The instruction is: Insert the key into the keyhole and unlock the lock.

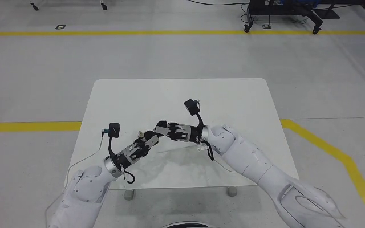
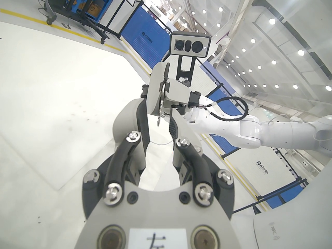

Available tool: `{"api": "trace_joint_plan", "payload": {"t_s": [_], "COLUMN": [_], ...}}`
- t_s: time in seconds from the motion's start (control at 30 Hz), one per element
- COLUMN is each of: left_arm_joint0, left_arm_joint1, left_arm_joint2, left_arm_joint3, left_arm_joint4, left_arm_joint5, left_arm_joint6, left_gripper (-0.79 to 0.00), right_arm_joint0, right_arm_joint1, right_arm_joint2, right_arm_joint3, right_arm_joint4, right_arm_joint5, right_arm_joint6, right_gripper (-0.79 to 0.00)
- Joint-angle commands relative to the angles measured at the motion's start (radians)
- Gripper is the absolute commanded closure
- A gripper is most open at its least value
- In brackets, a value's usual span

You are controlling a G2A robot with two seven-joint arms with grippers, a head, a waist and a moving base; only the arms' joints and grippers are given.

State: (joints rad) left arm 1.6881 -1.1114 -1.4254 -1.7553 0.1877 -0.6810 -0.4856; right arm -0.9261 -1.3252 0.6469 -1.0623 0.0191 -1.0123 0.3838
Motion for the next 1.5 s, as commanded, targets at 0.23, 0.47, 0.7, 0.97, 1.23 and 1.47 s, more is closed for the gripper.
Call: {"api": "trace_joint_plan", "payload": {"t_s": [0.23, 0.47, 0.7, 0.97, 1.23, 1.47], "left_arm_joint0": [0.003, 0.007, 0.007, 0.001, -0.004, -0.003], "left_arm_joint1": [0.004, 0.006, 0.01, 0.013, 0.019, 0.035], "left_arm_joint2": [-0.004, -0.017, -0.027, -0.024, -0.053, -0.154], "left_arm_joint3": [-0.001, 0.0, 0.001, 0.005, 0.023, 0.037], "left_arm_joint4": [-0.007, -0.021, -0.048, -0.061, -0.15, -0.171], "left_arm_joint5": [0.003, 0.021, 0.024, 0.01, -0.003, -0.013], "left_arm_joint6": [0.013, 0.041, 0.036, 0.02, 0.011, -0.039], "left_gripper": [0.0, 0.0, 0.0, -0.16, -0.785, -0.785], "right_arm_joint0": [-0.012, -0.029, -0.043, -0.056, -0.083, -0.129], "right_arm_joint1": [0.0, 0.004, 0.014, 0.013, 0.005, 0.018], "right_arm_joint2": [0.031, 0.056, 0.075, 0.126, 0.205, 0.323], "right_arm_joint3": [-0.008, -0.015, -0.035, -0.025, -0.012, -0.01], "right_arm_joint4": [0.002, 0.015, 0.095, 0.156, 0.186, 0.214], "right_arm_joint5": [0.0, 0.0, 0.0, 0.0, 0.0, 0.0], "right_arm_joint6": [0.024, 0.049, 0.196, 0.315, 0.36, 0.383], "right_gripper": [0.0, 0.0, 0.0, 0.0, 0.0, 0.0]}}
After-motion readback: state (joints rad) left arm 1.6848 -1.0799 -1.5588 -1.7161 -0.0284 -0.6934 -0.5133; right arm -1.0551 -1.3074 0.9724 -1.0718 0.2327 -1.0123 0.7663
